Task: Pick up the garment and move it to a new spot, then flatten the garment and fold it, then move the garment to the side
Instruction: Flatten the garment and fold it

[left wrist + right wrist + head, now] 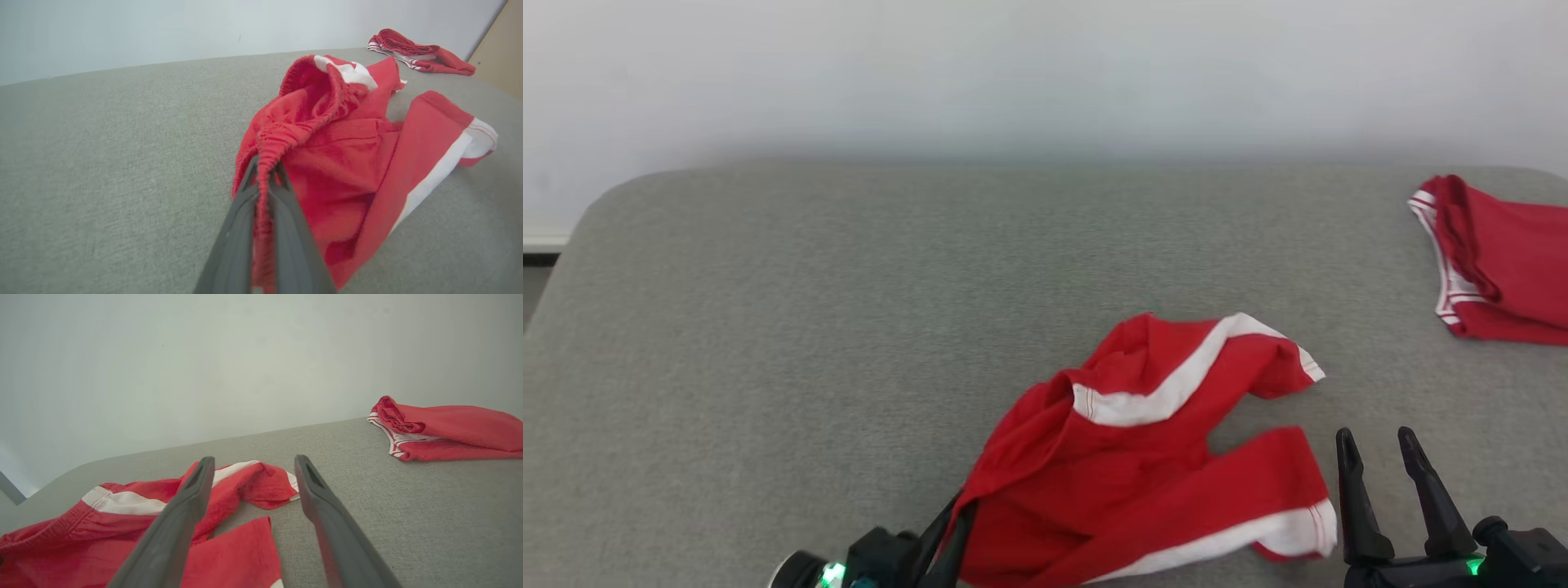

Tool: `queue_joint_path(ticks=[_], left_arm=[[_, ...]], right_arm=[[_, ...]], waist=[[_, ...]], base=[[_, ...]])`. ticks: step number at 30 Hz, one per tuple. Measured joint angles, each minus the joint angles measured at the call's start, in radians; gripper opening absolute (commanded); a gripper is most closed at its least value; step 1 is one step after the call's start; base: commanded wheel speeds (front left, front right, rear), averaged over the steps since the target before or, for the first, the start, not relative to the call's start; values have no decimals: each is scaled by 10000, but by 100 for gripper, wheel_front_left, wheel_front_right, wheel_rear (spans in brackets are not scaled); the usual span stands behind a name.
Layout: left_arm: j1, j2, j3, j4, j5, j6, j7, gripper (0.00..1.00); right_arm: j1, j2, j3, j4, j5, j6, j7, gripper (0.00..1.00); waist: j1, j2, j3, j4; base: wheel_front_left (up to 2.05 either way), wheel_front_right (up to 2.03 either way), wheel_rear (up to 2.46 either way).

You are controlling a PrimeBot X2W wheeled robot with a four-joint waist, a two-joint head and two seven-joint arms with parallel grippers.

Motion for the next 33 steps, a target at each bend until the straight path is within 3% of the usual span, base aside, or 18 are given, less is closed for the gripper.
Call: queue_joint_path(ticks=[8,16,23,33], left_arm=[[921,366,132,-1511,-349,217,466,0],[-133,397,92,-1985,-376,157,523,0],[-1726,731,217,-1181,-359,61,577,0],[-3269,1089,516,1103,-462,-17,-128,0]], right_arm=[[-77,8,13,109,6,0,-2,100],[-307,-115,38,280,79,0,-2,100],[-570,-142,6,435,94,0,-2,100],[-957,-102,-86,715,234,0,-2,100]], waist=[[0,0,122,500],[0,0,260,32],[0,0,513,-707],[1,1,1212,-1733]], base=[[0,0,0],[0,0,0],[0,0,0],[0,0,0]])
